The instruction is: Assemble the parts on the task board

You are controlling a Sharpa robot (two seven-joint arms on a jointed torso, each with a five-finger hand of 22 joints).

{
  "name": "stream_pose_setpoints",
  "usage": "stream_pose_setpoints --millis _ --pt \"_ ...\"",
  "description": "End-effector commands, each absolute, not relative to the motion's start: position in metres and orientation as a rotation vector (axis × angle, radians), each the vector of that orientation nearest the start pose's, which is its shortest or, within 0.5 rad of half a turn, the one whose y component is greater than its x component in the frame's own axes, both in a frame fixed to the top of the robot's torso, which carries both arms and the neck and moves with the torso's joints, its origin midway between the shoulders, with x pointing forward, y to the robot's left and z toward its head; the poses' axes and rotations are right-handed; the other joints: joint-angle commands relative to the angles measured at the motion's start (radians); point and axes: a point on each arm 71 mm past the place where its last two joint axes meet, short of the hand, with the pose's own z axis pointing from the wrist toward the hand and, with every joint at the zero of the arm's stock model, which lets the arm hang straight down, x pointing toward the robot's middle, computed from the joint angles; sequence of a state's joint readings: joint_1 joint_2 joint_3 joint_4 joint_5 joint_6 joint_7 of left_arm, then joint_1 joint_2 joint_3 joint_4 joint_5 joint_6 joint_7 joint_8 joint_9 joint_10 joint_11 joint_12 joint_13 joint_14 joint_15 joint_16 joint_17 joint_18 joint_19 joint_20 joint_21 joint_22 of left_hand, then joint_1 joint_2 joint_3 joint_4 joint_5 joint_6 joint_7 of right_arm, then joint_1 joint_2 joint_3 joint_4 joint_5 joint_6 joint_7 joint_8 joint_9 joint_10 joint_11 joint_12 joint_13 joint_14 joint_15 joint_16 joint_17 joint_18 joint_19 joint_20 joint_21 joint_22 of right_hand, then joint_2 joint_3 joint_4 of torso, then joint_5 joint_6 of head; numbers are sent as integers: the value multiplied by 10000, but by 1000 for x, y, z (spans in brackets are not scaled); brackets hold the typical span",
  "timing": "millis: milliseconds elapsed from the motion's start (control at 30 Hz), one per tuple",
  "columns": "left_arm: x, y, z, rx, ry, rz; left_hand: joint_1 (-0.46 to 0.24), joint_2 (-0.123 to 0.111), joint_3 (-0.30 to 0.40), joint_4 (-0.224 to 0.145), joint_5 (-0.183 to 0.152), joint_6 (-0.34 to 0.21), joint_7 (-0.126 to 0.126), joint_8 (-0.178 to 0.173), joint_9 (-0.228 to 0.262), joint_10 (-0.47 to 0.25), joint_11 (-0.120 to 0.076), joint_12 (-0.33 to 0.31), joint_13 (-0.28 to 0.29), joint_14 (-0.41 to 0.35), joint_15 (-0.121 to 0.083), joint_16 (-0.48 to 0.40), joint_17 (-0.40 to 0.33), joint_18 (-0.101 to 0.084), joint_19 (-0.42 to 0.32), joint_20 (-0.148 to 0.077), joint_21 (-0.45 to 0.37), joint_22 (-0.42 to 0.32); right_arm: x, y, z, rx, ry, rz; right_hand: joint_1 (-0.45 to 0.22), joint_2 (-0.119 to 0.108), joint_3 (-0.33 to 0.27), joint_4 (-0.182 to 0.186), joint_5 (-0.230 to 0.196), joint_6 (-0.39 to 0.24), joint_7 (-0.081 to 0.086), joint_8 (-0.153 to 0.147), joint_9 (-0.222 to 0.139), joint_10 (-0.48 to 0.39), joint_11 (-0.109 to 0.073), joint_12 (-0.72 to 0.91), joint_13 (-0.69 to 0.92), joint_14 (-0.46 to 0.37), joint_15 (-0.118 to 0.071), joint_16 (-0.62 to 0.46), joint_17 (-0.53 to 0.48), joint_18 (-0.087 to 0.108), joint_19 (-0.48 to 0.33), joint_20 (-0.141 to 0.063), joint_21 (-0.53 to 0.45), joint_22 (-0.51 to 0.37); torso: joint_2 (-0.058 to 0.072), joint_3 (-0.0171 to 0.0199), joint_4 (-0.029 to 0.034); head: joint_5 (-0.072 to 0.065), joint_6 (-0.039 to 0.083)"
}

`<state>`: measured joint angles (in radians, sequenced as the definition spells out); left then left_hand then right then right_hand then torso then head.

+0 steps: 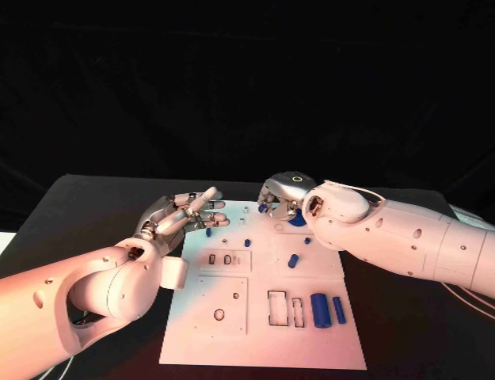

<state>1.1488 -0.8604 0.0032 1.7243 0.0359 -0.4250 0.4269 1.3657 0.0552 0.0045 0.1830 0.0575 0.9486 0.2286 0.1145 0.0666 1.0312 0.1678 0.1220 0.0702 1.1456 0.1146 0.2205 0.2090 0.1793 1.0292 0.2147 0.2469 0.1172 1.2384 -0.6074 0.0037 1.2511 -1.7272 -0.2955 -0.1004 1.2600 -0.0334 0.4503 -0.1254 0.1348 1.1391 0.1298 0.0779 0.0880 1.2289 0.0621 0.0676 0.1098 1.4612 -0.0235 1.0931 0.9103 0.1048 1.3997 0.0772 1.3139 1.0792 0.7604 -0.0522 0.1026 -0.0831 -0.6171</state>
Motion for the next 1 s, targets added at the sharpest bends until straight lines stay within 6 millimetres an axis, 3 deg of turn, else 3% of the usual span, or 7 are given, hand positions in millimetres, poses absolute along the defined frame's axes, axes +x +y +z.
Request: stream_pose_setpoints --millis 33,200,300,567,667,1000 --pt "447 165 -167 -11558 14031 -16804 80 -8 15 -62 51 -27 52 -69 -12 -17 49 -29 -14 -62 -7 -53 14 5 -17 42 -44 -12 544 -147 -159 -3485 14605 4844 56 17 57 9 -55 83 3 26 13 51 14 -30 -15 248 4 54 -3 -103 -50 -1 53 9 30 3 22 -13 13" --pt "446 164 -166 -11553 14044 -16826 82 -6 15 -67 51 -29 53 -69 -12 -19 51 -31 -14 -69 -5 -60 16 4 -21 44 -50 -15 547 -138 -159 -3410 14558 4911 50 6 72 24 -88 77 6 16 13 43 17 -35 -23 236 6 26 -49 -97 -67 1 46 -15 75 -10 87 -57 12" --pt "446 163 -166 -11549 14059 -16848 83 -5 16 -70 51 -30 54 -69 -11 -21 52 -32 -15 -72 -4 -64 17 4 -23 45 -54 -17 549 -135 -160 -3386 14564 4901 47 3 75 27 -94 73 8 13 13 40 19 -37 -25 233 7 15 -65 -95 -72 1 43 -21 98 -30 107 -106 75" --pt "446 163 -166 -11550 14079 -16863 83 -5 16 -70 51 -30 54 -69 -11 -21 52 -32 -15 -72 -4 -64 17 4 -23 45 -54 -17 552 -129 -162 -3426 14776 4830 32 -20 90 46 -114 54 18 -5 11 17 29 -46 -37 214 13 -24 -125 -89 -96 6 32 -53 130 -49 115 -99 92" --pt "446 162 -166 -11544 14091 -16885 83 -5 16 -70 51 -30 54 -69 -11 -21 52 -32 -15 -72 -4 -64 17 4 -23 45 -54 -17 553 -127 -164 -3449 14874 4804 31 -20 95 50 -113 51 20 -8 10 14 30 -47 -39 210 14 -32 -137 -87 -101 6 30 -59 135 -51 131 -90 258" --pt "445 162 -165 -11527 14103 -16917 90 -3 18 -85 50 -35 58 -70 -11 -26 55 -36 -15 -87 2 -80 23 3 -31 49 -69 -25 556 -122 -168 -3517 15170 4686 10 -39 100 71 -125 40 26 -19 9 0 38 -49 -47 199 21 -48 -162 -82 -121 11 19 -85 145 -63 120 -18 189"
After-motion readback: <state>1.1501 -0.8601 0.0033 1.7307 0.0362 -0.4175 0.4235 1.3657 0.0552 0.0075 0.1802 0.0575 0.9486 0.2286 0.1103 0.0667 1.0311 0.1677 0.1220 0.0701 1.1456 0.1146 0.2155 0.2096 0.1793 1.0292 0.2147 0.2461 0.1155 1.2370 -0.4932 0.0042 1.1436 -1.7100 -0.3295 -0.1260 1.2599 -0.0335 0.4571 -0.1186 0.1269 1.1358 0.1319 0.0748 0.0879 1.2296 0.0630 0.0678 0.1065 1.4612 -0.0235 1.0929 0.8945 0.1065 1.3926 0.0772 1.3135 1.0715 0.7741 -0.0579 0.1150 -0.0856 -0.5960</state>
